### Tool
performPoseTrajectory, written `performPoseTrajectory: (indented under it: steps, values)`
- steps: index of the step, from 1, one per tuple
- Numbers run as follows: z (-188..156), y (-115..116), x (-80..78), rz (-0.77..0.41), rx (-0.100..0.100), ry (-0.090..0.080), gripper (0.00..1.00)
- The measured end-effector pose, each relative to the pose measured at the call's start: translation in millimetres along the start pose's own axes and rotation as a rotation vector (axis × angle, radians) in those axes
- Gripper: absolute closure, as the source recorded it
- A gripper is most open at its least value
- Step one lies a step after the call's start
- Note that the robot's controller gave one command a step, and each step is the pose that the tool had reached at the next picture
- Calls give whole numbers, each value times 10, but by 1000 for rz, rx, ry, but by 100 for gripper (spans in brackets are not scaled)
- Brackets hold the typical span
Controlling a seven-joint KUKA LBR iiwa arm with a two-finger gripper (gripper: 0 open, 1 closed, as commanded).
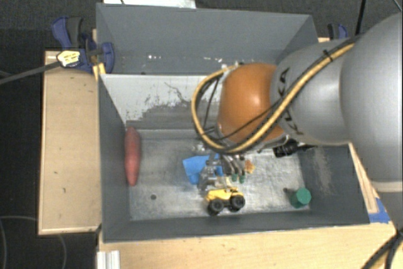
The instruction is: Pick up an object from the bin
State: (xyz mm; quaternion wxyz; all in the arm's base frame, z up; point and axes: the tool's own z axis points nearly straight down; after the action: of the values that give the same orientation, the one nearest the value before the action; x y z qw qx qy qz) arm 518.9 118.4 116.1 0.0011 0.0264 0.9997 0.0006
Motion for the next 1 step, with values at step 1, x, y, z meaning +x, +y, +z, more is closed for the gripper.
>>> performPoseTrajectory:
  steps: [1]
  values:
    - [0,0,0,1,0,0,100]
